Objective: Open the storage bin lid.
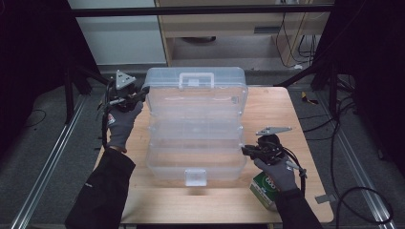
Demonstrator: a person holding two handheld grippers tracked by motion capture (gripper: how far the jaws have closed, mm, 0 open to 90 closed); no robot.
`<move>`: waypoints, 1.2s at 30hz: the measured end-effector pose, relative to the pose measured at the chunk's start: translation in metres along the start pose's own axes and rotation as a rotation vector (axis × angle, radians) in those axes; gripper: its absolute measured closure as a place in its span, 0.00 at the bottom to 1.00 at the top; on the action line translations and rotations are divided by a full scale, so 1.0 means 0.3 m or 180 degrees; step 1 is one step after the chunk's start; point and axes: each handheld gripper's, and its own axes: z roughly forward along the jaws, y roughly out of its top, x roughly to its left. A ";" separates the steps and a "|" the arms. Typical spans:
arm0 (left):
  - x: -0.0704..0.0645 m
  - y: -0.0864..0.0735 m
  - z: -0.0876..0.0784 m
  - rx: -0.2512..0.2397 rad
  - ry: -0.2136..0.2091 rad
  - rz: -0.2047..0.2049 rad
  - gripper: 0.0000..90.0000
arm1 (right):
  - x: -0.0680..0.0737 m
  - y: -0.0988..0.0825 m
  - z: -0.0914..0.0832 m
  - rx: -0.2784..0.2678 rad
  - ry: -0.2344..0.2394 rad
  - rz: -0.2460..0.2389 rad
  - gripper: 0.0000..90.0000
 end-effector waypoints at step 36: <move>0.056 0.065 0.205 0.0260 0.0123 -0.0142 0.93 | -0.001 0.003 0.002 0.0010 -0.0009 -0.0045 0.87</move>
